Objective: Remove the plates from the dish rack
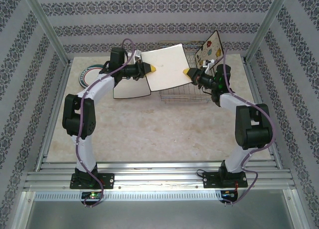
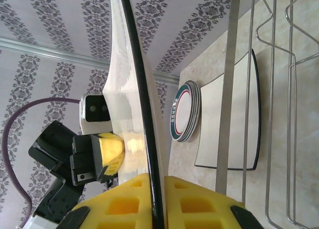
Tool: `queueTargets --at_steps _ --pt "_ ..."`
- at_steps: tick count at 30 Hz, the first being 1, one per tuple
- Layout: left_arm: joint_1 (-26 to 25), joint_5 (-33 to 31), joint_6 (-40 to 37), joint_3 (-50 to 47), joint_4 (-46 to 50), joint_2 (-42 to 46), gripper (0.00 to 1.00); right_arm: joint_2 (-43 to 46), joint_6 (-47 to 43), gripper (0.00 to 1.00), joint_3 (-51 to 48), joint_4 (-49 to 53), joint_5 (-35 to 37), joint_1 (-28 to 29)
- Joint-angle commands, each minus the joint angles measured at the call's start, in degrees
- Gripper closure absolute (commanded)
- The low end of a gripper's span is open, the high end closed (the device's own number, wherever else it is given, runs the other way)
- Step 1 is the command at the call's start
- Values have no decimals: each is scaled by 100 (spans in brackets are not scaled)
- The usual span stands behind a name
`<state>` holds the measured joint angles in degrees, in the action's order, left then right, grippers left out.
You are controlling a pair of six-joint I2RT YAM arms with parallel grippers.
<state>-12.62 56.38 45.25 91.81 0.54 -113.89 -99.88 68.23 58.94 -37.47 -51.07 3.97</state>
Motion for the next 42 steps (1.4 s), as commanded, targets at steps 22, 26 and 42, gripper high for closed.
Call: queueTargets --at_steps 22,26,42 --pt "659 -957 17 -1447 -1341 1571 100 644 -4560 2 3183 6865 2886 176" --pt "750 -1024 214 -1587 -1643 1869 100 662 -4913 2 3396 7289 3367 166" --pt "671 -4890 1020 -3637 -2882 3314 100 259 -5806 2 4605 8753 4688 265"
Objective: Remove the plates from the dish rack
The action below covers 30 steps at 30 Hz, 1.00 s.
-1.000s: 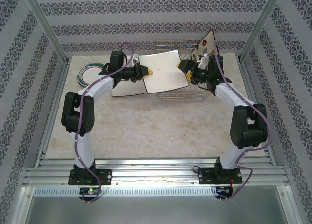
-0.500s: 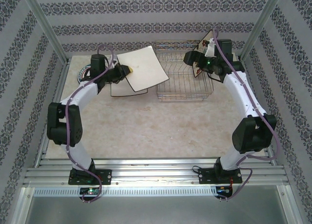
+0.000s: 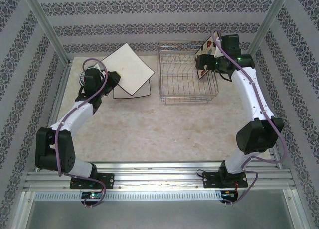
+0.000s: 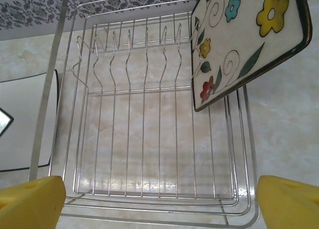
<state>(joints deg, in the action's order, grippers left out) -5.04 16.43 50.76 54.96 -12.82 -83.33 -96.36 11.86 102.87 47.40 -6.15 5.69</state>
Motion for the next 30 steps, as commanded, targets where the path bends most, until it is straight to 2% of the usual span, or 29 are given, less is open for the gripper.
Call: queueTargets --at_steps 1,9,18,21,30 --pt "-109 -1044 590 -35 -1730 208 100 -102 -174 2 231 283 224 126" --pt "-679 -2807 1174 -566 -2542 99 100 -147 -237 2 270 397 406 300" --pt "-1169 -3578 1776 -519 -3310 -707 100 -607 -465 2 974 973 1137 471" --pt "-1247 -3599 1796 -336 -3344 -1000 100 -822 -552 2 1305 1221 1328 516" --pt "-1412 -4039 1902 -415 -4429 -1823 100 -1017 -696 2 1522 1430 1242 589"
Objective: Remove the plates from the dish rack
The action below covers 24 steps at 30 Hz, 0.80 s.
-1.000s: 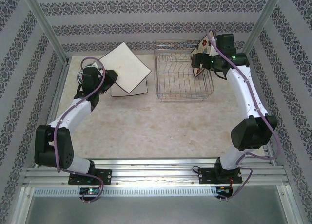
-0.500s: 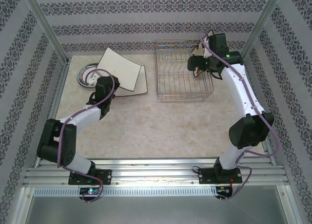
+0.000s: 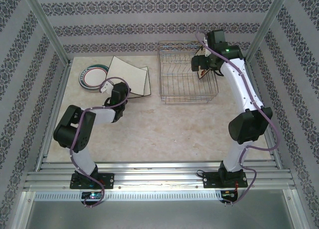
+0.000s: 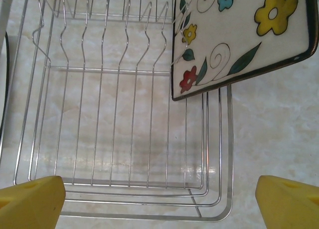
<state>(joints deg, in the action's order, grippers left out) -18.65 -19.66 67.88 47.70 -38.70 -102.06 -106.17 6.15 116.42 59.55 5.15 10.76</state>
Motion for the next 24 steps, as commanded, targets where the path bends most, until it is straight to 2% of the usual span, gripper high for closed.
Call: queueTargets --at_steps 1,6,11,22,24 --pt "-66 -460 206 333 -1940 -44 100 -28 -149 2 148 216 111 86" --pt "-193 -734 402 343 -2539 -515 100 -120 -205 2 239 288 114 91" --pt "-334 -1045 613 434 -2742 -889 100 -86 -251 2 229 305 116 90" --pt "-500 -1521 878 571 -2705 -1325 100 -63 -220 2 63 180 -36 84" --pt "-534 -1594 893 569 -2662 -1352 97 -84 -217 2 83 181 -59 81"
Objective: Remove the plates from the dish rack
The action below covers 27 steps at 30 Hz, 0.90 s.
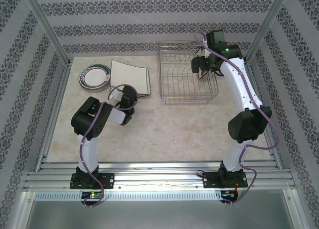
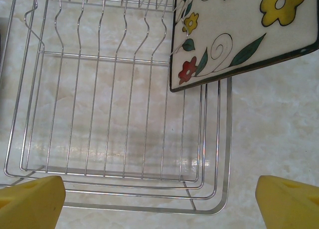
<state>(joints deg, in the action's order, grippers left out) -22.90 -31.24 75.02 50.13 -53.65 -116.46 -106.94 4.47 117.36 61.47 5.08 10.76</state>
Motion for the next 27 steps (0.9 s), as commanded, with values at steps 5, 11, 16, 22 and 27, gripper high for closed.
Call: queueTargets --at_steps 5,11,16,22,27 --pt "-155 -450 299 340 -958 30 93 -29 -57 2 -32 -39 -92 70" --pt "-140 -228 295 347 -763 8 86 5 -31 2 -138 -109 -149 48" --pt "-114 -30 284 177 -741 -43 86 81 -20 2 -259 -175 -174 29" --pt "-117 30 341 57 -847 -162 85 128 -16 2 -309 -195 -201 20" --pt "-116 75 449 5 -754 -185 81 190 -16 2 -367 -222 -202 12"
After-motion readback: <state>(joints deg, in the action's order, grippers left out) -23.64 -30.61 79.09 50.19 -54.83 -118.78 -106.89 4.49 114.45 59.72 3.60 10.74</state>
